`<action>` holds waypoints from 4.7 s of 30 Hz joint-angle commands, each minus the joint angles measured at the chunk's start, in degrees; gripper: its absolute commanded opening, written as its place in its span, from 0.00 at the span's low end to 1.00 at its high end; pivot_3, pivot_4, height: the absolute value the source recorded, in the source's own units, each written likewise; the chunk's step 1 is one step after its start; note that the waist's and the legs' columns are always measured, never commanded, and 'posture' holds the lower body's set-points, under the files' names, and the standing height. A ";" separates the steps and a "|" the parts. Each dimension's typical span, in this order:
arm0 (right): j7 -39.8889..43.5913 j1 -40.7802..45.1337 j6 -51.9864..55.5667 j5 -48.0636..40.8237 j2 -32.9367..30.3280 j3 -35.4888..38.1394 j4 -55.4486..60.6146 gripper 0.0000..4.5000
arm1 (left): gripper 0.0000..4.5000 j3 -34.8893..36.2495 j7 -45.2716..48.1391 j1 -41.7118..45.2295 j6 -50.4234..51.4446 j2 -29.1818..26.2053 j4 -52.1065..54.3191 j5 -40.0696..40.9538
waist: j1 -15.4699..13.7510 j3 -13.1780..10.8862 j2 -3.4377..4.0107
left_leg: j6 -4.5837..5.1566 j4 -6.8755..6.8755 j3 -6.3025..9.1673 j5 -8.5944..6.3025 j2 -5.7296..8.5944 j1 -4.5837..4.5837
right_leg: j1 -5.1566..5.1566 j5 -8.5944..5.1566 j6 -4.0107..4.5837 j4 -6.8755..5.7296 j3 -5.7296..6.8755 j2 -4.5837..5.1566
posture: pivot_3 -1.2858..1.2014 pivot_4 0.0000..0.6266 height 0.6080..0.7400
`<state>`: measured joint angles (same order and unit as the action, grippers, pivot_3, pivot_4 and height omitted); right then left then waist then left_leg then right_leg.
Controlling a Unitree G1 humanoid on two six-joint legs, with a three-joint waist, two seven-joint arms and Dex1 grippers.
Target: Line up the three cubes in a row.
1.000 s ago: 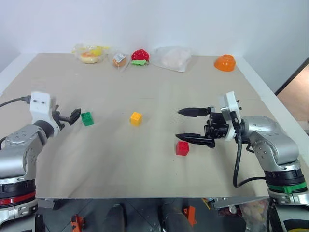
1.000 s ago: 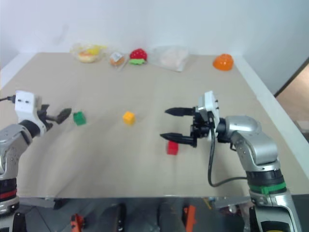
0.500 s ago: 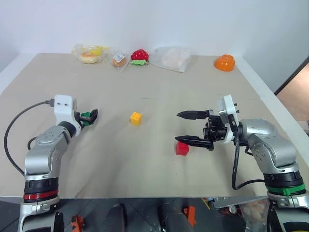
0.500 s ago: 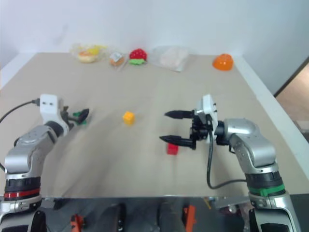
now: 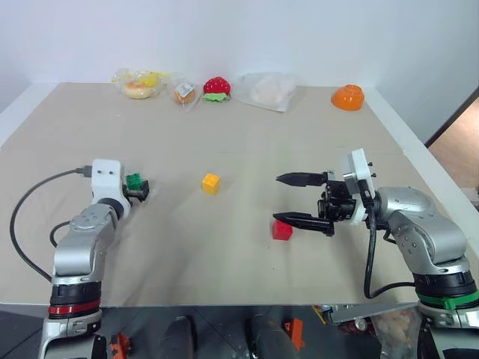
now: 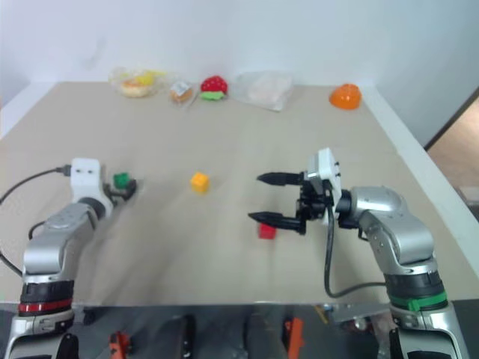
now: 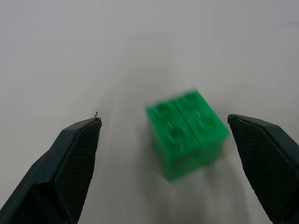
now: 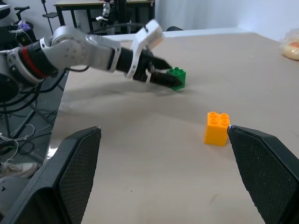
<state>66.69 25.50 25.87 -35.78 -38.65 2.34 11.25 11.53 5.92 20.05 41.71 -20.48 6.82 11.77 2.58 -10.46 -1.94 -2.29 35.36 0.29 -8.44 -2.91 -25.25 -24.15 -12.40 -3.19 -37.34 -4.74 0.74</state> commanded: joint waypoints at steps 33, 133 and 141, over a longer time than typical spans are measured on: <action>-0.72 0.38 -1.54 -1.28 0.07 1.97 1.38 1.00 | 0.27 3.07 5.45 9.14 -14.51 -0.83 -9.17 0.37 | -0.04 0.00 0.00 | 0.00 0.01 0.04 0.01 0.01 -0.04 | -0.01 0.02 0.02 0.00 0.03 -0.01 | 0.52 0.24 1.00; -0.51 -4.36 -0.68 -1.24 -7.36 5.25 3.16 1.00 | 0.96 -12.51 43.00 5.01 -19.66 -10.02 -12.06 2.96 | -0.31 -0.03 0.07 | 0.05 0.03 -0.07 -0.05 -0.12 -0.04 | 0.02 -0.14 0.10 -0.01 0.08 -0.01 | 0.52 0.24 1.00; -5.34 -1.77 -2.65 2.41 -4.66 4.37 2.59 1.00 | 0.96 -13.63 33.30 9.89 -22.56 -4.81 -20.02 -2.81 | -0.29 -0.03 0.06 | 0.04 0.09 -0.06 -0.04 -0.08 -0.04 | 0.06 -0.08 0.02 -0.02 0.02 -0.02 | 0.52 0.24 1.00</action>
<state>62.76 22.45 24.67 -34.26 -43.41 6.28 13.33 -2.09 40.51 28.72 20.78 -25.48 -13.10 9.86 2.30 -10.49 -1.88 -2.26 35.45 0.23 -8.48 -2.98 -25.28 -24.09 -12.48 -3.18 -37.36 -4.73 0.72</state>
